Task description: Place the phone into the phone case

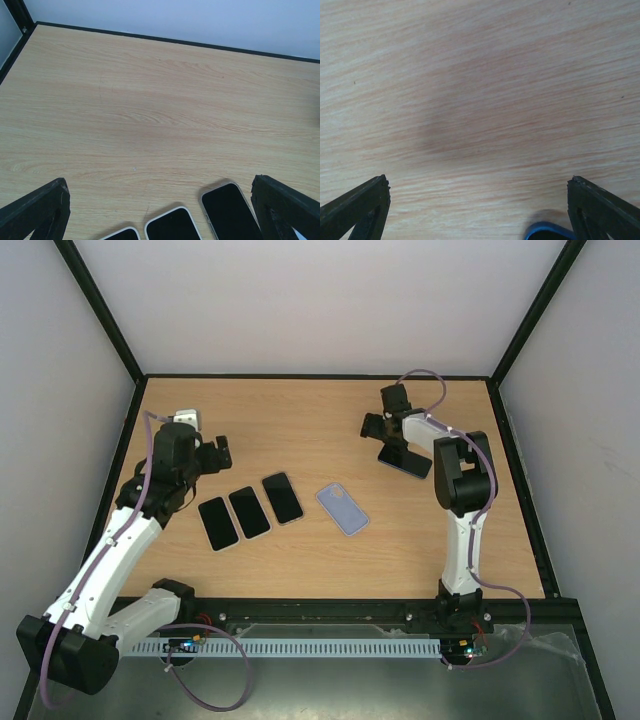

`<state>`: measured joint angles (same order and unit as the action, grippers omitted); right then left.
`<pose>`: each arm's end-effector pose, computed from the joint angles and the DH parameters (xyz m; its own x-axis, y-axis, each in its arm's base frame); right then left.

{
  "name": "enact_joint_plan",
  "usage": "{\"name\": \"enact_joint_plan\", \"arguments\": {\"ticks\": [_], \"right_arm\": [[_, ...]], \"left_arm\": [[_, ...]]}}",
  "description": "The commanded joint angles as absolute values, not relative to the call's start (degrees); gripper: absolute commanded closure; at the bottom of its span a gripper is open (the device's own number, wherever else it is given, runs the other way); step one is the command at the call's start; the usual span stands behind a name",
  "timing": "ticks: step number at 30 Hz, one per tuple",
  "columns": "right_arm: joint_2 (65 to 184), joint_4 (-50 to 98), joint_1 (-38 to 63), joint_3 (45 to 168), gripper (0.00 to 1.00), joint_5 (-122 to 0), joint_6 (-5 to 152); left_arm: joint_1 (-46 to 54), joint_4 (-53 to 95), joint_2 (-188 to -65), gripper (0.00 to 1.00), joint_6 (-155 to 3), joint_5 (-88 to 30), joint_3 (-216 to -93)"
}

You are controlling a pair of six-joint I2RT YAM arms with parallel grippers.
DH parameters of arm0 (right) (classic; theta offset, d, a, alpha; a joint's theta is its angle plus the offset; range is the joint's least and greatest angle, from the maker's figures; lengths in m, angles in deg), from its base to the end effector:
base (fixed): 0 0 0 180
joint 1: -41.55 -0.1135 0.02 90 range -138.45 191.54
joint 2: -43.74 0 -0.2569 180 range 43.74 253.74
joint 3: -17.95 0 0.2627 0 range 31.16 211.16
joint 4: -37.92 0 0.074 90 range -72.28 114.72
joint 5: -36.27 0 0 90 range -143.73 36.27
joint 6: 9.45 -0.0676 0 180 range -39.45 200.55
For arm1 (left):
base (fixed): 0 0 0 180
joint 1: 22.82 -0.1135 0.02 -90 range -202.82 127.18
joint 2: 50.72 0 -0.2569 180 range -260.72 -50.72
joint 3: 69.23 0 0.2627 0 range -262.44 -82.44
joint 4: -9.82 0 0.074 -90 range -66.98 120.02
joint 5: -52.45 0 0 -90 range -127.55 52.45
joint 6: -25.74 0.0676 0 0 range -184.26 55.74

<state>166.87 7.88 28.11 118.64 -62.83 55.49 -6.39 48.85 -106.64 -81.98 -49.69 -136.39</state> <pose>0.4731 0.1240 0.1167 -0.8357 0.2303 -0.4986 0.0340 0.9278 0.3716 0.2511 -0.0592 0.3122 -0.4558 -0.1758 -0.8725 -0.0427 0.9835 -0.1759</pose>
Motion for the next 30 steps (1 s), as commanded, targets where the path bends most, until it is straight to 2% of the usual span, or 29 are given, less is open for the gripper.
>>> {"name": "enact_joint_plan", "arguments": {"ticks": [1, 18, 30], "right_arm": [[166.83, 3.55, 28.46, 118.41, 0.07, -65.88, 56.55], [156.3, -0.97, 27.69, 104.15, 0.07, -71.2, 55.21], [146.08, -3.0, 24.93, 90.53, 0.04, -66.66, 52.47]], "left_arm": [[-6.8, 47.63, -106.71, 0.01, -81.23, -48.84, -135.79], [-7.48, 47.64, -107.1, 0.01, -81.21, -48.52, -135.79], [-7.57, 47.63, -107.23, 0.01, -81.22, -48.19, -135.75]]}}
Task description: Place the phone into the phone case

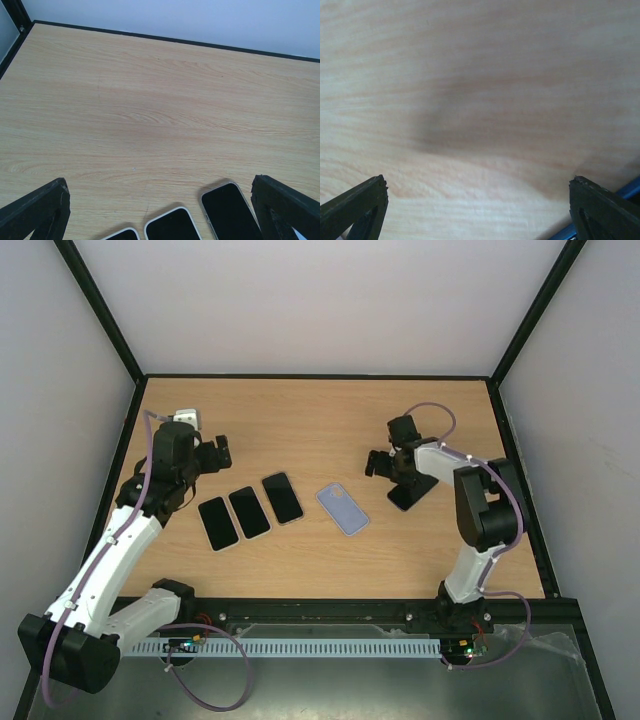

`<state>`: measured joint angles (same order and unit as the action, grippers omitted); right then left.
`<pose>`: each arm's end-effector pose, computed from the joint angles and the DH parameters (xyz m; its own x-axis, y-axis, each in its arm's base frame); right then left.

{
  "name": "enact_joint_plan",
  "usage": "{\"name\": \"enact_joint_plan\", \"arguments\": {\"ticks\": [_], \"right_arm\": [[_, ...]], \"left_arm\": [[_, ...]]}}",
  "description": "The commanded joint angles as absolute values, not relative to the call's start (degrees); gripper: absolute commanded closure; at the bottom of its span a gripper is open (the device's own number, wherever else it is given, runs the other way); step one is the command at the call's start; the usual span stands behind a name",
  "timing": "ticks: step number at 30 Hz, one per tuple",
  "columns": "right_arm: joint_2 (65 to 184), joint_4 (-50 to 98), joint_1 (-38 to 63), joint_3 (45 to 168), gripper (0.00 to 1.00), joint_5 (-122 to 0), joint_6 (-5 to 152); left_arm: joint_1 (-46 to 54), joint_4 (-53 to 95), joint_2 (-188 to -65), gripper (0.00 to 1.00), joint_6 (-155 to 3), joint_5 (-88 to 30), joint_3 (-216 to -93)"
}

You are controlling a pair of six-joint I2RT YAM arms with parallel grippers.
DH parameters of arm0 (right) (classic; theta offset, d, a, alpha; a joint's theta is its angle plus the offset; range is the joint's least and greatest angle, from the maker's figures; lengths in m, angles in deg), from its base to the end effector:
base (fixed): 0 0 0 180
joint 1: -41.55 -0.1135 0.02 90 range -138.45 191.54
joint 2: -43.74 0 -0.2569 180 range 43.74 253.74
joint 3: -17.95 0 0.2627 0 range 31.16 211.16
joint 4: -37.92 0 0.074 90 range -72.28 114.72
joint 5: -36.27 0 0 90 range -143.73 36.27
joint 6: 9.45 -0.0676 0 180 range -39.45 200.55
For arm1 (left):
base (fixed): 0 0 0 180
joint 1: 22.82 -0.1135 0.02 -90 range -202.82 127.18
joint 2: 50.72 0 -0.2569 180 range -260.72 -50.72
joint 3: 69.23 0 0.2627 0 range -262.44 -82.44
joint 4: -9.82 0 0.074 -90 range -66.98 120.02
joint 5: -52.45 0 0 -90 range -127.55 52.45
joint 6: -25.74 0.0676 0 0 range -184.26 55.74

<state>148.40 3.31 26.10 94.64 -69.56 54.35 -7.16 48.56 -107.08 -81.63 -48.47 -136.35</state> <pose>0.3624 0.1193 0.1154 -0.9343 0.1825 -0.3063 0.0391 0.9064 0.4206 0.2535 -0.0578 0.3106 -0.4622 -0.1749 -0.8694 -0.0357 0.9832 -0.1788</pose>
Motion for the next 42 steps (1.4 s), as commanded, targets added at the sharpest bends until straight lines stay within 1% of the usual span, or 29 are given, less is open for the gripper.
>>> {"name": "enact_joint_plan", "arguments": {"ticks": [1, 8, 13, 16, 20, 22, 25, 36, 42], "right_arm": [[145.27, -3.23, 24.75, 89.61, 0.04, -66.32, 52.24], [140.63, -4.95, 24.28, 84.59, 0.04, -62.39, 50.44], [134.76, -7.5, 23.97, 85.47, 0.04, -61.07, 50.87], [132.86, -10.13, 24.04, 87.31, 0.0, -56.44, 51.62], [133.51, -12.9, 25.23, 88.71, 0.02, -48.64, 52.37], [134.17, -12.85, 26.4, 88.32, 0.02, -47.11, 53.26], [135.13, -11.49, 28.2, 87.62, 0.02, -47.27, 54.21], [139.54, -6.23, 31.81, 86.01, 0.02, -55.02, 57.08], [140.67, -5.4, 33.92, 84.99, 0.02, -54.99, 57.13]], "left_arm": [[-7.61, 47.66, -107.21, 0.01, -81.2, -48.2, -135.78], [-7.61, 47.63, -107.23, 0.01, -81.23, -48.36, -135.7], [-7.61, 47.59, -107.32, 0.01, -81.23, -48.28, -135.7], [-7.61, 47.55, -107.32, 0.01, -81.22, -48.27, -135.7], [-7.6, 47.63, -107.11, 0.01, -81.1, -48.42, -135.7], [-7.59, 47.66, -107.06, 0.01, -81.14, -48.45, -135.61], [-7.61, 47.55, -106.96, 0.01, -81.08, -48.4, -135.61], [-7.62, 47.5, -107.04, 0.01, -80.96, -47.76, -135.52], [-7.63, 47.42, -107.06, 0.01, -80.96, -47.41, -135.54]]}}
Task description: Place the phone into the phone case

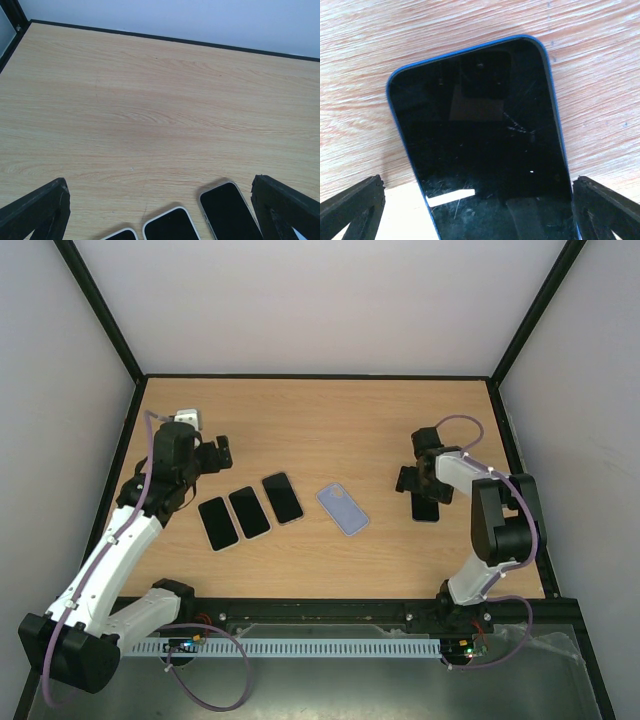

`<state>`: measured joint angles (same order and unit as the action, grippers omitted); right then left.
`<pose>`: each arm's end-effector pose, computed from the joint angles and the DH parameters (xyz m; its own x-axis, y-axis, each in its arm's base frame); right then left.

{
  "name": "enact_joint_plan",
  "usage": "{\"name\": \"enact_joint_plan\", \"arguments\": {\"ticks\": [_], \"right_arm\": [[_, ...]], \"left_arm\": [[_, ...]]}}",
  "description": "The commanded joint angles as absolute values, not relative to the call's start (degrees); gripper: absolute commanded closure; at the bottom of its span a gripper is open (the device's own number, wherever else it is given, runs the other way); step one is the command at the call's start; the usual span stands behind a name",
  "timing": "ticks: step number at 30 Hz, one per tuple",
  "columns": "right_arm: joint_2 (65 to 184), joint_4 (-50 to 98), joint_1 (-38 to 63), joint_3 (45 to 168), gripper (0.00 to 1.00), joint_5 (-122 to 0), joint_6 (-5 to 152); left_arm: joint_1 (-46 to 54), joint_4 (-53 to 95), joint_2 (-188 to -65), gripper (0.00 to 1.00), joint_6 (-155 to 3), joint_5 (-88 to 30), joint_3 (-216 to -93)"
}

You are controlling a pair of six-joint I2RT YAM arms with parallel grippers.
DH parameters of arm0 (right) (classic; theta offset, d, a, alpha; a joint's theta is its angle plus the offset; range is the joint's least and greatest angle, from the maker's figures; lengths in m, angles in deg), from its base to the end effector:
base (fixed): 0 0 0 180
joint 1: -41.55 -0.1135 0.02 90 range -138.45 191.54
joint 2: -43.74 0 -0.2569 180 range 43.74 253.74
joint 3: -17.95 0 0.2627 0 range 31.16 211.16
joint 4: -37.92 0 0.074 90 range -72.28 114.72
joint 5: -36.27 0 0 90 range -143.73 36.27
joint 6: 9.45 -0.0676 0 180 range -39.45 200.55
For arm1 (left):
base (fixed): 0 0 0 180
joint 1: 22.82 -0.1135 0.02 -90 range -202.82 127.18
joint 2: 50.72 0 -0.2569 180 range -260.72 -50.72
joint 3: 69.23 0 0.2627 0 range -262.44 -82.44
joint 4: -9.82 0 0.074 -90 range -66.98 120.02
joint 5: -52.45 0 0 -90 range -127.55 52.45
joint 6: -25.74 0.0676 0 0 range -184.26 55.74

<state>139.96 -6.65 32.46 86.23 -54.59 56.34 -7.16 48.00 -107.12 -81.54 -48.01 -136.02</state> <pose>0.3183 0.0519 0.1108 -0.9256 0.2672 -0.2682 0.2381 0.9616 0.1363 0.2541 -0.0585 0.3094 -0.4616 -0.1740 -0.8699 -0.0276 0.9829 -0.1820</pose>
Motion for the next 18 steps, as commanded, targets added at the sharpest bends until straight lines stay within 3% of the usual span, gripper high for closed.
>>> {"name": "enact_joint_plan", "arguments": {"ticks": [1, 11, 18], "right_arm": [[140.87, -5.28, 34.25, 84.76, 0.02, -55.23, 57.09], [142.96, -5.07, 35.23, 83.08, 0.01, -57.32, 56.3], [141.28, -5.0, 35.17, 80.91, 0.14, -60.43, 55.97]], "left_arm": [[-7.63, 47.38, -107.06, 0.01, -80.92, -47.39, -135.51], [-7.67, 47.39, -107.2, 0.01, -80.87, -47.24, -135.44], [-7.78, 47.16, -107.47, 0.01, -80.71, -46.04, -135.51]]}}
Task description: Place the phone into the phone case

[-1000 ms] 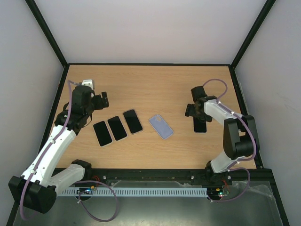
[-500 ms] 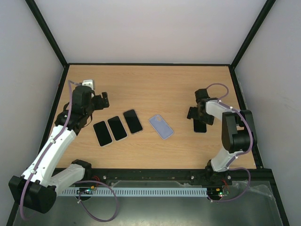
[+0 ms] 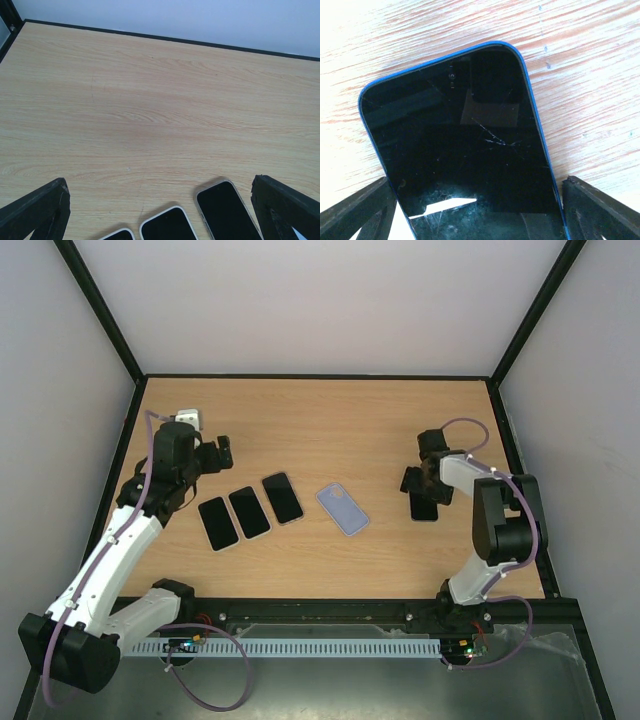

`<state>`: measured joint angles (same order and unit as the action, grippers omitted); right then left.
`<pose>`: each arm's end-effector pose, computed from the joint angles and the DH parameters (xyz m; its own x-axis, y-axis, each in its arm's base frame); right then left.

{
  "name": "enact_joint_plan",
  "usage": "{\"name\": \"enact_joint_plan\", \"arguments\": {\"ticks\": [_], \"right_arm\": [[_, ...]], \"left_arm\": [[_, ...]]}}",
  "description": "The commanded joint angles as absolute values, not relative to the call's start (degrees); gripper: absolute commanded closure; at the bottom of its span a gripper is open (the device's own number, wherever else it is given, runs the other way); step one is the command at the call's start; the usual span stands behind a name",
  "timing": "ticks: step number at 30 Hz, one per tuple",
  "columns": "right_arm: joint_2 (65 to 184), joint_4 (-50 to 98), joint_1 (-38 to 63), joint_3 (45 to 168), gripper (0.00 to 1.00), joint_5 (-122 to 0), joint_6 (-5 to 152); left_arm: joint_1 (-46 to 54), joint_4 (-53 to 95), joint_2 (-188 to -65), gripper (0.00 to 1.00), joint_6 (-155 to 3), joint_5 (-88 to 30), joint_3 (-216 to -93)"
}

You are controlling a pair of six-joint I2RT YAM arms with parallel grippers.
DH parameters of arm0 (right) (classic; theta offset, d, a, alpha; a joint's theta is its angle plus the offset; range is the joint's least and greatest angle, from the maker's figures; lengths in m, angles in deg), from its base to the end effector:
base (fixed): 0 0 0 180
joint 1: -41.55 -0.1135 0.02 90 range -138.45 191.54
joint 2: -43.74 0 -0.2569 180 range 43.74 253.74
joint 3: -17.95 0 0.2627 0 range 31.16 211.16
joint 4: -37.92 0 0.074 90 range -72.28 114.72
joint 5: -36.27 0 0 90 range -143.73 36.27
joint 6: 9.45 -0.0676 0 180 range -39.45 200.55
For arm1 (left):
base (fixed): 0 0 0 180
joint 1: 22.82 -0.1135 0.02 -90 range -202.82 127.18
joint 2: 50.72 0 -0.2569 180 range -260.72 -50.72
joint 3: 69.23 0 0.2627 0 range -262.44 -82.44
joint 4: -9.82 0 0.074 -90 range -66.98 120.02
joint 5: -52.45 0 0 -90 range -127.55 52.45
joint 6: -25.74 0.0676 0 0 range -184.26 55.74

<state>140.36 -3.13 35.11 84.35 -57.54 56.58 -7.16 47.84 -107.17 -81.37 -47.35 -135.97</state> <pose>0.3195 0.0406 0.1025 -0.9140 0.3048 -0.2679 0.2607 0.9470 0.1880 0.2544 -0.0594 0.3091 -0.4638 -0.1711 -0.8693 -0.0162 0.9827 -0.1847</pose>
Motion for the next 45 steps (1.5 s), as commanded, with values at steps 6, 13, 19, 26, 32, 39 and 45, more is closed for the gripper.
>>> {"name": "enact_joint_plan", "arguments": {"ticks": [6, 13, 19, 26, 32, 39, 45], "right_arm": [[139.87, -6.13, 34.41, 79.11, 0.16, -63.54, 55.26], [138.55, -8.25, 29.79, 79.28, 0.16, -63.46, 54.59], [139.13, -9.11, 27.24, 80.24, 0.12, -63.56, 54.22], [138.28, -10.79, 26.25, 79.84, 0.1, -65.15, 55.29], [138.58, -10.55, 25.63, 79.15, 0.16, -64.84, 55.68], [137.79, -10.7, 25.12, 79.73, 0.26, -64.98, 55.52], [132.88, -10.32, 24.29, 80.59, 0.33, -64.99, 54.24]], "left_arm": [[-7.84, 47.02, -107.63, 0.01, -80.64, -45.16, -135.5], [-7.83, 46.93, -107.67, 0.01, -80.59, -44.58, -135.52], [-7.83, 46.84, -107.67, 0.01, -80.6, -44.25, -135.43], [-7.88, 46.76, -107.81, 0.01, -80.45, -43.4, -135.37], [-7.82, 46.51, -107.84, 0.01, -80.34, -42.57, -135.27], [-7.83, 45.54, -108.62, 0.01, -81.09, -34.85, -135.8], [-7.8, 44.11, -110.28, 0.01, -84.13, -23.08, -135.74]]}}
